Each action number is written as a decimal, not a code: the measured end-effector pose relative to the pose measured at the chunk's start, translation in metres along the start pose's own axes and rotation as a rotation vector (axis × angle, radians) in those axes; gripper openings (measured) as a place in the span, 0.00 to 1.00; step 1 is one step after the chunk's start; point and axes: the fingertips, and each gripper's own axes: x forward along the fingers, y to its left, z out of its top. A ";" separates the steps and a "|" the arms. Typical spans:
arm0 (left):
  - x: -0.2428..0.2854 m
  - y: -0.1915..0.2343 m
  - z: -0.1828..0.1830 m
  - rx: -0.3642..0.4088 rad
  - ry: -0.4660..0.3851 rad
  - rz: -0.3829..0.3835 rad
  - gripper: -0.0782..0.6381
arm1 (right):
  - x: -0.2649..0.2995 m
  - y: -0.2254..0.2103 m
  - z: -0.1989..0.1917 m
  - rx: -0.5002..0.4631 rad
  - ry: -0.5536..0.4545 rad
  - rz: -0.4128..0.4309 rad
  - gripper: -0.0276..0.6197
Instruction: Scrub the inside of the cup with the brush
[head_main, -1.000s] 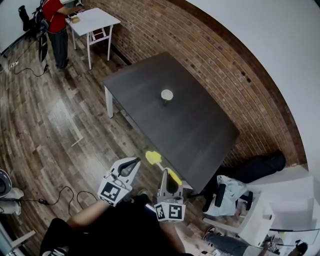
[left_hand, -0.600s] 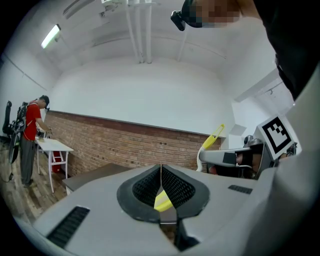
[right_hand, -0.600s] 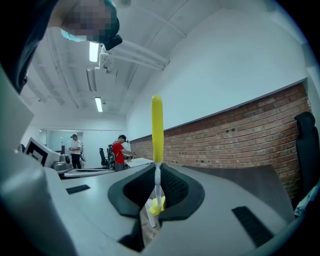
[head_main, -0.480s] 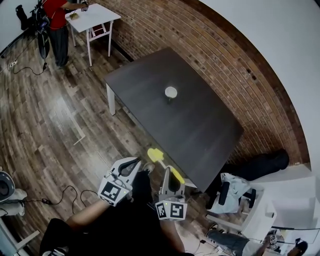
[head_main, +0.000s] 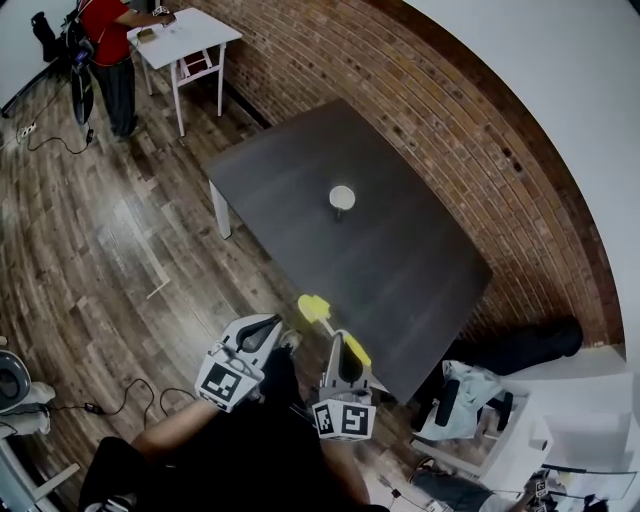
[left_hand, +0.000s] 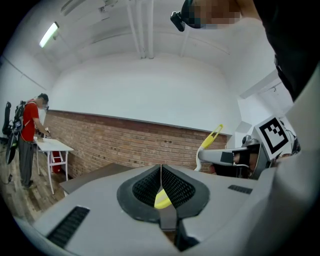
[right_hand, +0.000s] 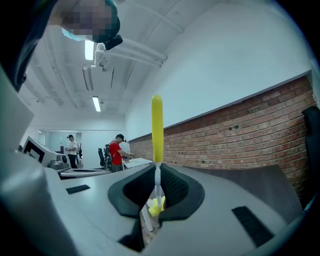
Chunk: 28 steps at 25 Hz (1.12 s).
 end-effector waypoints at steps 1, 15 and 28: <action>0.009 0.003 -0.001 -0.006 0.008 0.002 0.16 | 0.007 -0.006 0.000 0.003 0.002 0.001 0.12; 0.132 0.032 0.003 -0.004 0.032 0.027 0.16 | 0.104 -0.089 0.008 0.013 0.006 0.047 0.12; 0.248 0.048 0.002 -0.009 0.060 0.091 0.16 | 0.179 -0.172 0.007 0.043 0.036 0.112 0.12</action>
